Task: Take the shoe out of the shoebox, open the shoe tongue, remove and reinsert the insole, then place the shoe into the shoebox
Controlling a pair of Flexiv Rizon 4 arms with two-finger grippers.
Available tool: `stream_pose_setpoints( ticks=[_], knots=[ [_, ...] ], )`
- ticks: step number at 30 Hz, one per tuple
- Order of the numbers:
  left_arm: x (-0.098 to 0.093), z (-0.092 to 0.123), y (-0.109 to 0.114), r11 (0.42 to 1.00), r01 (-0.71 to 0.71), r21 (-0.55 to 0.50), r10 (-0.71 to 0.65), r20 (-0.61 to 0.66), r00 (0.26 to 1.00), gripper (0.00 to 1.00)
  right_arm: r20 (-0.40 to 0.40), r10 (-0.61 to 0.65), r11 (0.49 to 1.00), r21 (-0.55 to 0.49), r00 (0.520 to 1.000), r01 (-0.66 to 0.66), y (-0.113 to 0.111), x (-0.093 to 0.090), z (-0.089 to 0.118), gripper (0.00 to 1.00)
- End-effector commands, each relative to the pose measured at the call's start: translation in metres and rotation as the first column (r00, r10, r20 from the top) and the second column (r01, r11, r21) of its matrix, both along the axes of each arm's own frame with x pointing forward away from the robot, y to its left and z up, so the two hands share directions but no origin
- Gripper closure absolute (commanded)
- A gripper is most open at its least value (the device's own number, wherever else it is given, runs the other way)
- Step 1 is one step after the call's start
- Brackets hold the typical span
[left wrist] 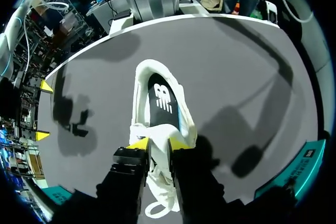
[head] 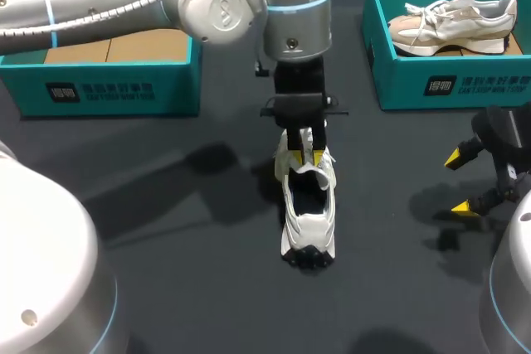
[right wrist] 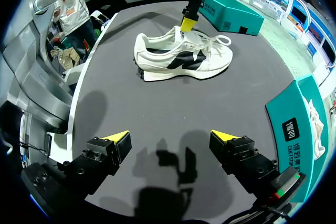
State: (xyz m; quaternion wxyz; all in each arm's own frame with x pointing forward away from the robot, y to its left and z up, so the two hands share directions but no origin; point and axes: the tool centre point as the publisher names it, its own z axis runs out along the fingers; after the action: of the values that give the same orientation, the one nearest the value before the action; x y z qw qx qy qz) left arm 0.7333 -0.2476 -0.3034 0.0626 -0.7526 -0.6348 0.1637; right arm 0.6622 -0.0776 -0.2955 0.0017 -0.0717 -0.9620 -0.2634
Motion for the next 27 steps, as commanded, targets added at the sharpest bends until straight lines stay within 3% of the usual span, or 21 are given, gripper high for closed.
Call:
stream_pose_setpoints(
  ticks=[1, 5, 13, 21, 27],
  knots=[
    [-0.012, -0.012, 0.007, 1.000, 0.003, -0.005, -0.003, 0.015, 1.000, 0.82, 0.002, -0.002, 1.000, -0.002, 1.000, 0.002, 0.000, -0.002, 0.000, 0.00],
    [-0.017, -0.013, 0.011, 1.000, 0.004, -0.003, -0.003, 0.068, 0.998, 0.80, 0.002, -0.002, 1.000, -0.002, 1.000, 0.002, 0.000, -0.002, 0.000, 0.00],
    [0.000, 0.003, 0.004, 0.999, -0.044, -0.033, 0.048, 0.122, 0.991, 0.76, 0.002, -0.002, 1.000, -0.002, 1.000, 0.002, 0.000, -0.002, 0.000, 0.00],
    [0.015, -0.020, -0.011, 0.996, -0.088, 0.011, 0.086, 0.140, 0.986, 0.80, 0.002, -0.002, 1.000, -0.002, 1.000, 0.002, 0.000, -0.002, 0.000, 0.00],
    [0.005, -0.037, -0.005, 0.995, -0.093, 0.026, 0.090, 0.107, 0.990, 0.80, 0.002, -0.002, 1.000, -0.002, 1.000, 0.002, 0.000, -0.002, 0.000, 0.00]
  ],
)
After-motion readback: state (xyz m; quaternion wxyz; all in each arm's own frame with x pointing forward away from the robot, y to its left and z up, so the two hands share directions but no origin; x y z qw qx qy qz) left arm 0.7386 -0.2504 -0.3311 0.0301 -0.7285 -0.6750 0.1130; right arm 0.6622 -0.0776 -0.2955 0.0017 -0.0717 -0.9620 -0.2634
